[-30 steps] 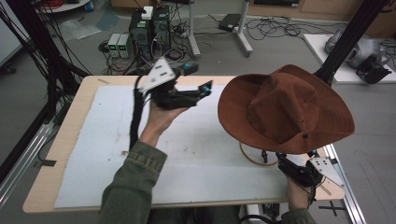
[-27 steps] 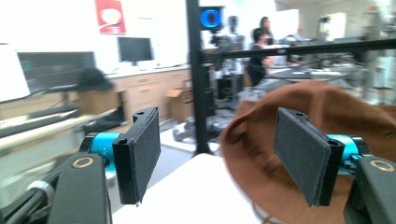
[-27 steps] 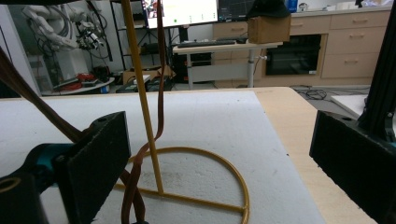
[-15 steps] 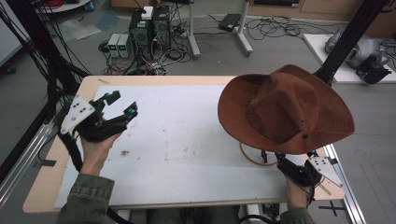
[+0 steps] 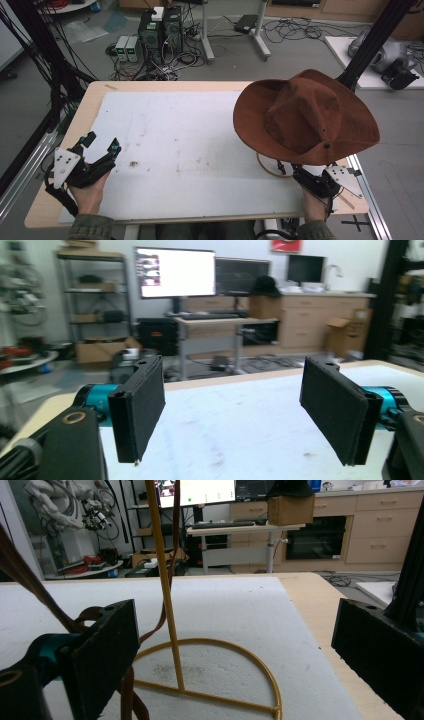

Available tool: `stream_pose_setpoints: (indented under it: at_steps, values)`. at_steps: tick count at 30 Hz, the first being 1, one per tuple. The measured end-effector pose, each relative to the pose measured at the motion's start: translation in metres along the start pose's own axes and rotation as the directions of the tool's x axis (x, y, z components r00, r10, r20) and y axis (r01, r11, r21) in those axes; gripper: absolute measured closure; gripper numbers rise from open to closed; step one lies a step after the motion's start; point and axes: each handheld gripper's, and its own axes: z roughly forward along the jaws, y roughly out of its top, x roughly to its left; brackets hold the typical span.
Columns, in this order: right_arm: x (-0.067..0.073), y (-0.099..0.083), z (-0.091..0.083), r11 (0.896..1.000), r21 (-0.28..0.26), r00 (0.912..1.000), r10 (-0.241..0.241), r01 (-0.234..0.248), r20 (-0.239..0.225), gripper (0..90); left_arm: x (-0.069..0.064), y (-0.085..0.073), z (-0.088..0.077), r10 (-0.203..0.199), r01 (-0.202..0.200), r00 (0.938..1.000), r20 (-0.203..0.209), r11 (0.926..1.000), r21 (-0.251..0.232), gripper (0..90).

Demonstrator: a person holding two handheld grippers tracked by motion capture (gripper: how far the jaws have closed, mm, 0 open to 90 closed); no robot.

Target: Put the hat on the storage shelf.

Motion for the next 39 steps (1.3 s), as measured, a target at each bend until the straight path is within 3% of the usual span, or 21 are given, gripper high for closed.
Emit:
stream_pose_setpoints:
  at_steps: [1,8,14,39]
  values:
    - [0.000,0.000,0.000,1.000,-0.002,1.0000,-0.002,0.002,0.002,4.3,0.003,-0.008,-0.007,-0.003,0.003,0.9995,-0.032,1.0000,-0.001,26.1]
    - [-0.002,-0.001,-0.001,1.000,-0.002,0.9999,-0.001,0.001,0.015,4.3,0.007,-0.028,-0.021,-0.034,0.035,0.9957,-0.086,0.9993,0.010,25.2]
    - [-0.004,0.000,-0.003,1.000,-0.005,0.9998,-0.001,0.001,0.019,4.3,0.004,-0.036,-0.021,-0.024,0.027,0.9971,-0.073,0.9986,0.045,24.1]
    - [-0.009,-0.001,-0.008,1.000,-0.012,0.9995,0.006,-0.006,0.031,4.4,0.004,-0.039,-0.020,-0.044,0.048,0.9957,-0.081,0.9977,0.047,23.8]
